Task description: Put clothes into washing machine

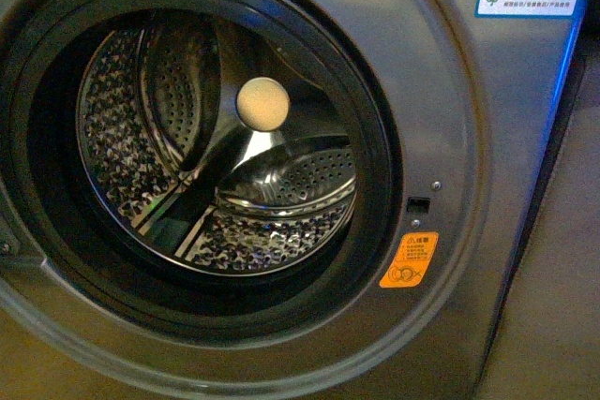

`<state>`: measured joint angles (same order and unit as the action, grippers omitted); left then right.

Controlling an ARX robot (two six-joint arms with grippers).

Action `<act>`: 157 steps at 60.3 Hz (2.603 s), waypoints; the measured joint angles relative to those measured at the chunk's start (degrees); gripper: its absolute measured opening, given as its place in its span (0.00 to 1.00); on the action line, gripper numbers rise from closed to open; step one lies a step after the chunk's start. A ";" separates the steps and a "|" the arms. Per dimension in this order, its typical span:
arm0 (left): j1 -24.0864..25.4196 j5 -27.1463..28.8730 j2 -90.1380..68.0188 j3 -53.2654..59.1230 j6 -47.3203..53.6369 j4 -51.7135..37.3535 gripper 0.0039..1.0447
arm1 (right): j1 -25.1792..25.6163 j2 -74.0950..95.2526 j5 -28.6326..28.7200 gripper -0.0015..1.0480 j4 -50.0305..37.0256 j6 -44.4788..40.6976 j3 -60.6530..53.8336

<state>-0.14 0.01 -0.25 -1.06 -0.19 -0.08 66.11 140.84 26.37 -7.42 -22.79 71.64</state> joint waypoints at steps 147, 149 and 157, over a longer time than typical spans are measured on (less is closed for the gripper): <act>0.00 -0.02 0.00 0.00 0.00 0.00 0.94 | -0.09 -10.62 6.08 0.14 -48.02 15.67 -16.72; 0.00 0.00 0.00 0.00 -0.02 0.00 0.94 | 0.24 -13.33 6.86 0.14 -48.59 16.70 -17.66; 0.00 -0.02 0.00 0.00 0.00 0.00 0.94 | 1.62 -24.39 9.27 0.14 -50.56 20.90 -20.26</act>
<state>-0.14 -0.01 -0.25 -1.06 -0.19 -0.08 67.72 116.44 35.64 -57.98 -1.89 51.37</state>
